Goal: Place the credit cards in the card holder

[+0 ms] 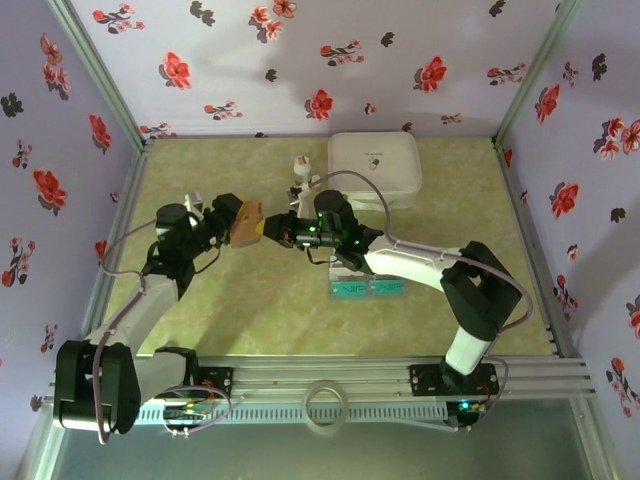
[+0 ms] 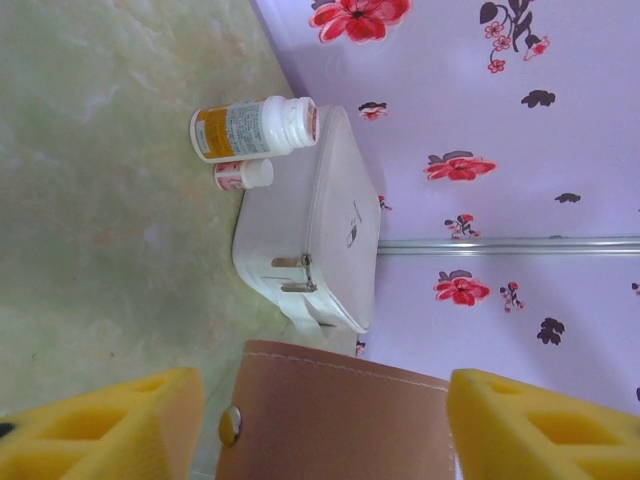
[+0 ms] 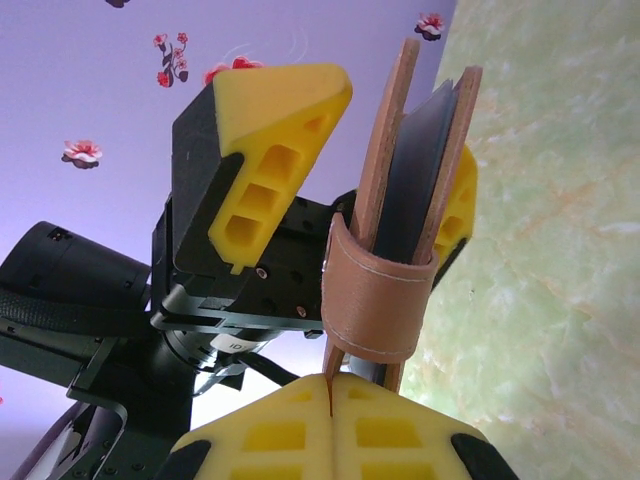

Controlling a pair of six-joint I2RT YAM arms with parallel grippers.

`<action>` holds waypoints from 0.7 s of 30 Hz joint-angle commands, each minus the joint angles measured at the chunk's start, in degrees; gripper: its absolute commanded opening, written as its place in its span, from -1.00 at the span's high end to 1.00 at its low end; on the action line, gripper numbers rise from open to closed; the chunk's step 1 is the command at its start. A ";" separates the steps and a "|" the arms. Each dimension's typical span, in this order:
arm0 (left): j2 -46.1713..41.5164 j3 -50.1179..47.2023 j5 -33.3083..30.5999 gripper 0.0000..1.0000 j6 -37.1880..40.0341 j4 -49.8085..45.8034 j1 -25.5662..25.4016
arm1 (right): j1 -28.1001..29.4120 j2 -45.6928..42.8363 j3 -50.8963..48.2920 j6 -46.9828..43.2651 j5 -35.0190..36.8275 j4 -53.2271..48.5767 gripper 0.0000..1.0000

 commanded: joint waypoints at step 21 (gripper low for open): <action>0.11 -1.57 1.80 0.52 0.44 4.68 0.96 | -1.41 2.33 -2.02 1.80 -0.08 3.91 1.00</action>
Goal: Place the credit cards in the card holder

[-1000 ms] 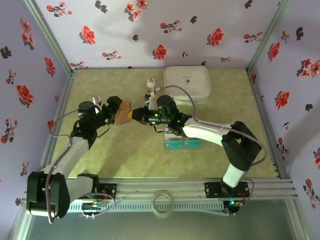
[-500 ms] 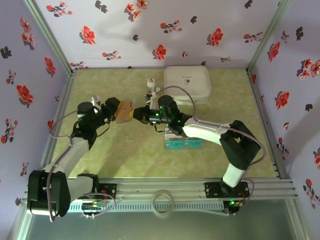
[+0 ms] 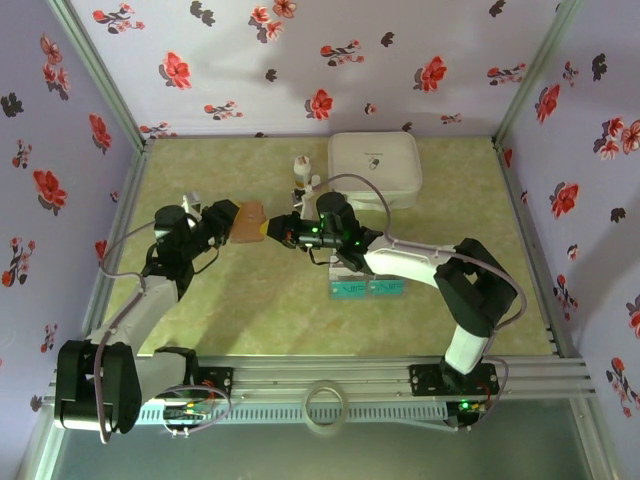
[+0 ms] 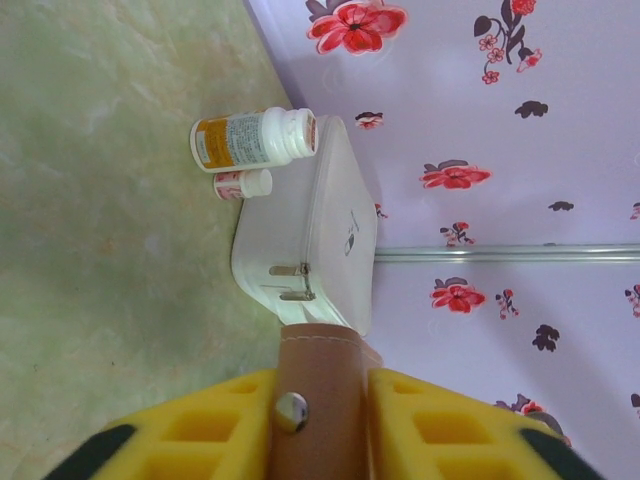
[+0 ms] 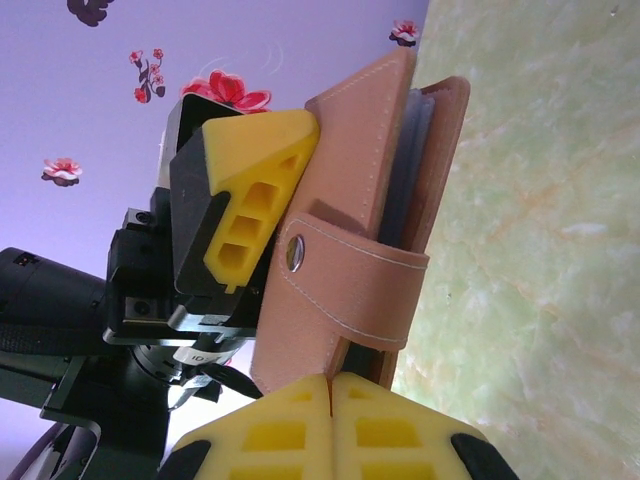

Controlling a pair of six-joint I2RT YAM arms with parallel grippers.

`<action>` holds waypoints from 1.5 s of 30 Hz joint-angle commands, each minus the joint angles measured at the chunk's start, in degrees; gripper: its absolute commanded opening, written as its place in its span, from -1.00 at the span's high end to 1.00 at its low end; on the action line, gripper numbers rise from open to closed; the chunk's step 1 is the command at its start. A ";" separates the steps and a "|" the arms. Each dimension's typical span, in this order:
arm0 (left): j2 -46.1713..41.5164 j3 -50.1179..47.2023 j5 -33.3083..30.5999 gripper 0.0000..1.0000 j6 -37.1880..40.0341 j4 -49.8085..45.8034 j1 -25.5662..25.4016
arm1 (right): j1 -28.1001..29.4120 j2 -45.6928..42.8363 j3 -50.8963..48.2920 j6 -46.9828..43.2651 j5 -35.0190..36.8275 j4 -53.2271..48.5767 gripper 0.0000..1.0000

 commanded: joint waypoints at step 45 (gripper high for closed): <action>1.24 1.91 1.45 0.94 6.74 -3.28 0.04 | 6.62 13.10 36.14 -35.99 27.21 -52.60 -0.27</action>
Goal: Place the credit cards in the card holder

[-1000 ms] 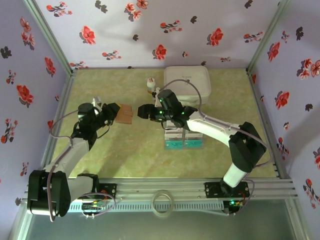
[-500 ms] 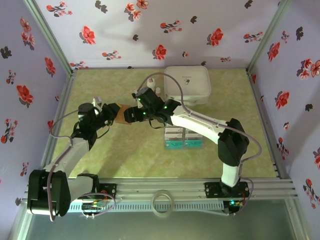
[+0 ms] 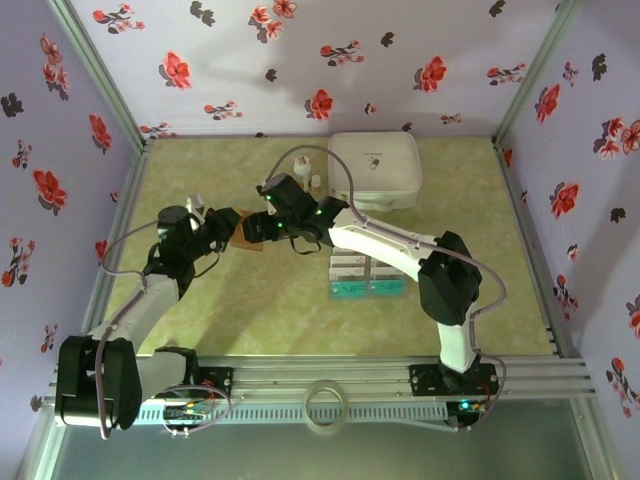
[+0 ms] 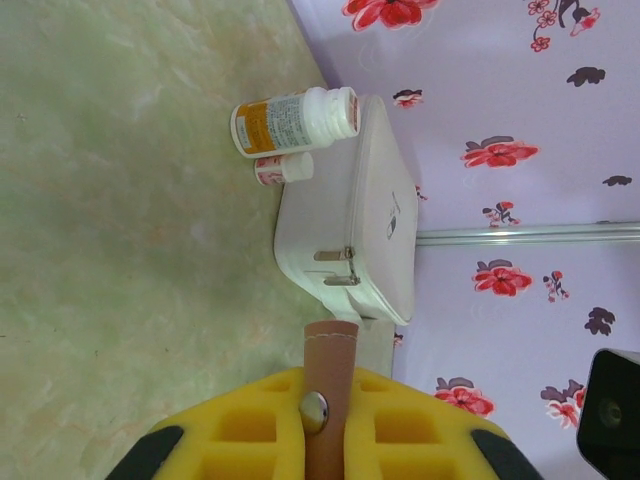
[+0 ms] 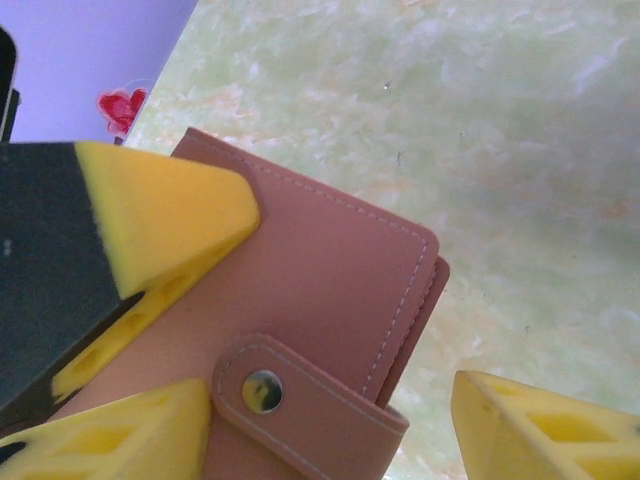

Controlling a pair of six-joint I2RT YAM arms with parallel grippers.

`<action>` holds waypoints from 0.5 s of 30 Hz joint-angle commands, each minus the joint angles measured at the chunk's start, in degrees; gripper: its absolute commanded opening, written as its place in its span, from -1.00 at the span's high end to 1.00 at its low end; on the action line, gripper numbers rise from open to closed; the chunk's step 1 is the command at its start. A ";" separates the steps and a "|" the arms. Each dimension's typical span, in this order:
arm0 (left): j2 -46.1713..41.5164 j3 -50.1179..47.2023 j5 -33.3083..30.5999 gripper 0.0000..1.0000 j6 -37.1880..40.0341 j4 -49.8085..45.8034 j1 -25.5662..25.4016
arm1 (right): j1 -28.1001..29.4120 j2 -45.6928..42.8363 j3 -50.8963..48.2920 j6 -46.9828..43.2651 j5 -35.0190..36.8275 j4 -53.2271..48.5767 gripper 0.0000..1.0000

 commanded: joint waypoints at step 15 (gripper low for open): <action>0.64 0.90 0.72 0.95 1.72 0.96 0.07 | -3.02 -8.12 -10.11 0.56 21.65 -8.52 0.08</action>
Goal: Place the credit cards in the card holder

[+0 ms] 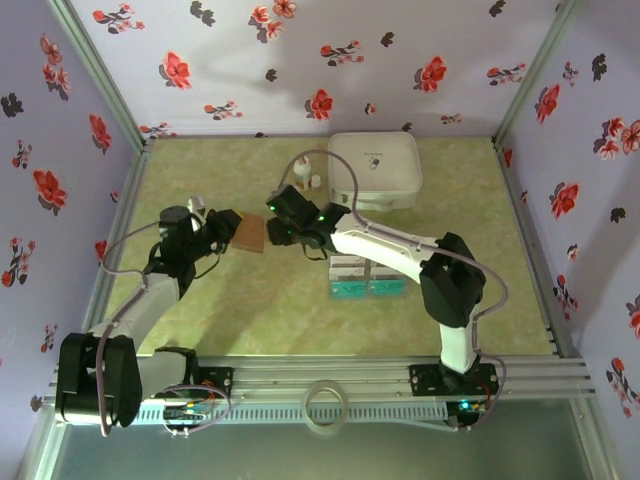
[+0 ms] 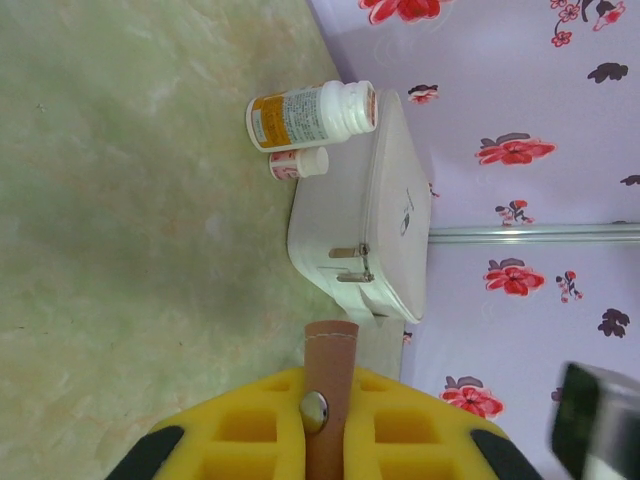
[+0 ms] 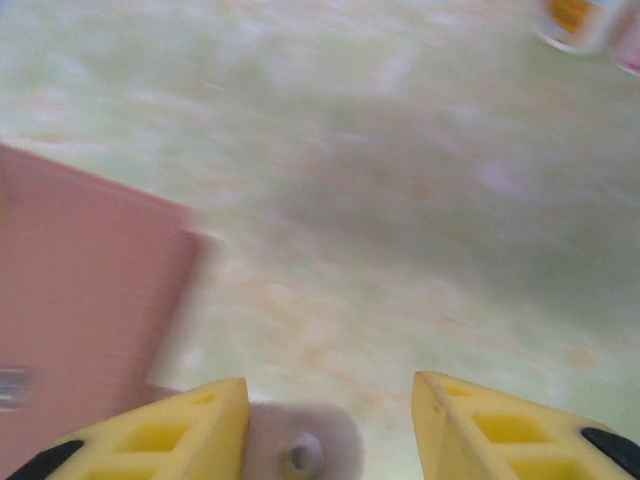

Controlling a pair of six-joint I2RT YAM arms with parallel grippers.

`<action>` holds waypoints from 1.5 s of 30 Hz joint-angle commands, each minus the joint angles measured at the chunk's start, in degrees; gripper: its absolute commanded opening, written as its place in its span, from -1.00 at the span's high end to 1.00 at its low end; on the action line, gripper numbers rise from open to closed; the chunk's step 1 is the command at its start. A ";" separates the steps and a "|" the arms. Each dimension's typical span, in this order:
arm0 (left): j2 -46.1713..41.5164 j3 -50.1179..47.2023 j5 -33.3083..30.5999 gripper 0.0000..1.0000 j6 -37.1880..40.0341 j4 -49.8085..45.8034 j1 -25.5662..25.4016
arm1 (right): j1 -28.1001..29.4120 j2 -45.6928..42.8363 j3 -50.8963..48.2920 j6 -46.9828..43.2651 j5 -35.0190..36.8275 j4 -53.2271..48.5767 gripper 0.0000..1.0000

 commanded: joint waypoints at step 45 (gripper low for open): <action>9.49 -6.53 0.82 -0.16 9.43 7.48 0.07 | -6.37 -3.07 -12.16 19.26 -30.57 30.34 1.00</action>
